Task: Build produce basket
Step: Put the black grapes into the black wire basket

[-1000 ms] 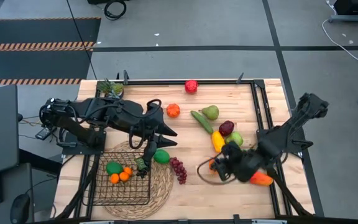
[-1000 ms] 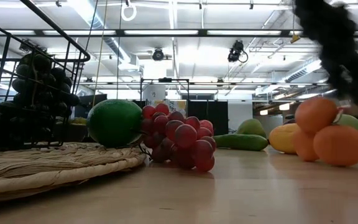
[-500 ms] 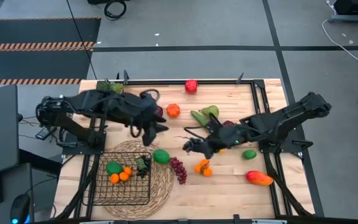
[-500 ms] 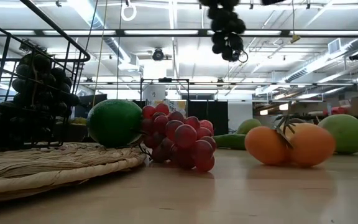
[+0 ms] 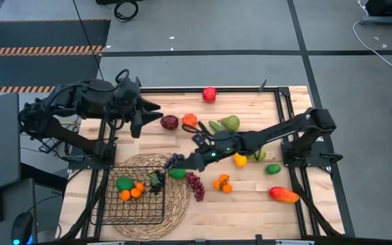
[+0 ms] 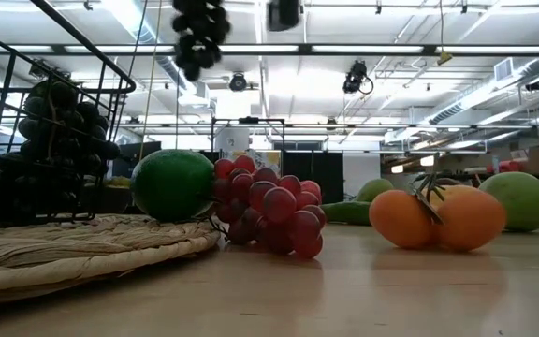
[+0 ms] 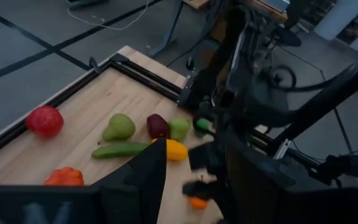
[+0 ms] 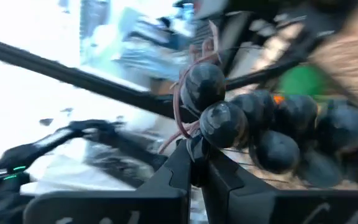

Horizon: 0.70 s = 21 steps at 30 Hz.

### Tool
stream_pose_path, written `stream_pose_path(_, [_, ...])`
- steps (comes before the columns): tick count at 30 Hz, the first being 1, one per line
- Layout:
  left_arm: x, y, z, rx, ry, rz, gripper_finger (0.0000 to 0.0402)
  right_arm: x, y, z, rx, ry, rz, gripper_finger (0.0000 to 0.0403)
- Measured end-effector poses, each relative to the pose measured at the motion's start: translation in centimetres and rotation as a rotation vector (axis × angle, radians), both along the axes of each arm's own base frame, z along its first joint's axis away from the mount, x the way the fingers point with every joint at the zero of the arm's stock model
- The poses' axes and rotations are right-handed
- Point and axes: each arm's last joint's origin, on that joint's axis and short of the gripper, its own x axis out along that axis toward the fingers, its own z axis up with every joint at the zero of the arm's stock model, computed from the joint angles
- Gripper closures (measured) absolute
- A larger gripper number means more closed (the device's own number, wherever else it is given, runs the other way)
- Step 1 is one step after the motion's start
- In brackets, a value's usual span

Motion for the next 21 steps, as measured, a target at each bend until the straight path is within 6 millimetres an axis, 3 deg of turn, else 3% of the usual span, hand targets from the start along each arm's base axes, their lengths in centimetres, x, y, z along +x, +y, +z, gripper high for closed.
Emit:
stream_pose_path(5, [-0.4, 0.1, -0.4, 0.004, 0.051, 0.004, 0.0230, 1.7, 0.0, -0.1, 0.059, -0.131, 0.024, 0.0378])
stream_pose_path(11, [-0.5, 0.1, -1.0, 0.012, 0.113, 0.010, 0.0230, 3.1, -0.6, 1.9, -0.006, -0.202, 0.008, 0.0378])
stream_pose_path(21, [-0.5, 0.2, -0.9, 0.015, 0.099, 0.024, 0.0230, 4.3, -1.0, 2.1, -0.165, -0.106, 0.060, 0.0378])
